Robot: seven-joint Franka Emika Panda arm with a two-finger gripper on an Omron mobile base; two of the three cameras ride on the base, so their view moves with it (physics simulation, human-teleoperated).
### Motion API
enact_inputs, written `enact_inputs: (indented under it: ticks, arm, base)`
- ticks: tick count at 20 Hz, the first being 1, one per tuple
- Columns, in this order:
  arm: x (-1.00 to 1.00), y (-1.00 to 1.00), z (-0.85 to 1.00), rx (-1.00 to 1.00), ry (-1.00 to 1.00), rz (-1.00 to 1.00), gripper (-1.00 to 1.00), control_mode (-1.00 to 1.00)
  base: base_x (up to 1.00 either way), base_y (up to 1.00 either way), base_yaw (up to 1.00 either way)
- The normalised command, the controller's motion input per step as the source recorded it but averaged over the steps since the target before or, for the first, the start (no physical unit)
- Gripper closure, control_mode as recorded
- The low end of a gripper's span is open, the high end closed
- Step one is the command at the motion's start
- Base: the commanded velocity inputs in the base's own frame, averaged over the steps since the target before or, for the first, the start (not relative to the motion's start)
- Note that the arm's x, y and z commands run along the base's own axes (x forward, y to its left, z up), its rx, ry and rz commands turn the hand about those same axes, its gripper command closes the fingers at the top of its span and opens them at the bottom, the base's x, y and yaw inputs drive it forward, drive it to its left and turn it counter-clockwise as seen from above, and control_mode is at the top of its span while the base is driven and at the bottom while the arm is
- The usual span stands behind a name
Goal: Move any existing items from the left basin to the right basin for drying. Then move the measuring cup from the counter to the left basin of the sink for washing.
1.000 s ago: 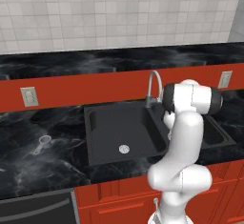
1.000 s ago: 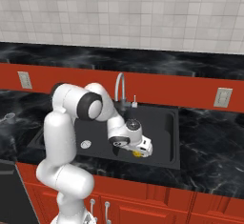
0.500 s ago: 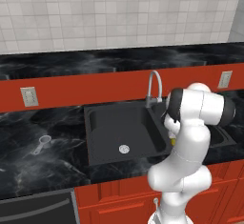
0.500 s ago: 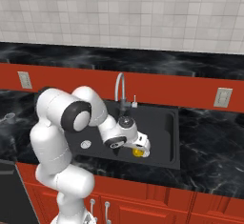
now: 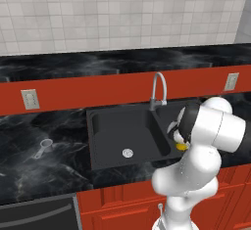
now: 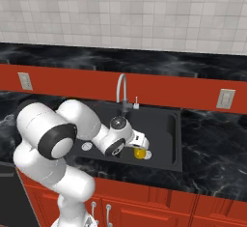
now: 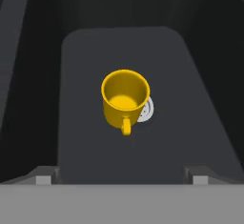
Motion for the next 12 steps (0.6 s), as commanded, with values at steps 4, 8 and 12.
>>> enact_inputs:
  ticks: [4,8,12]
  arm:
    - [0.01,-0.06,0.89,0.00,0.06,0.00,-1.00,-1.00]
    - [0.00,-0.11,0.89,0.00,0.07,0.00,-1.00,-1.00]
    - [0.00,-0.02,0.81,0.01,0.05,0.00,-1.00,-1.00]
  base:
    - [0.00,0.00,0.00]
    - [0.00,0.00,0.00]
    - [0.00,0.00,0.00]
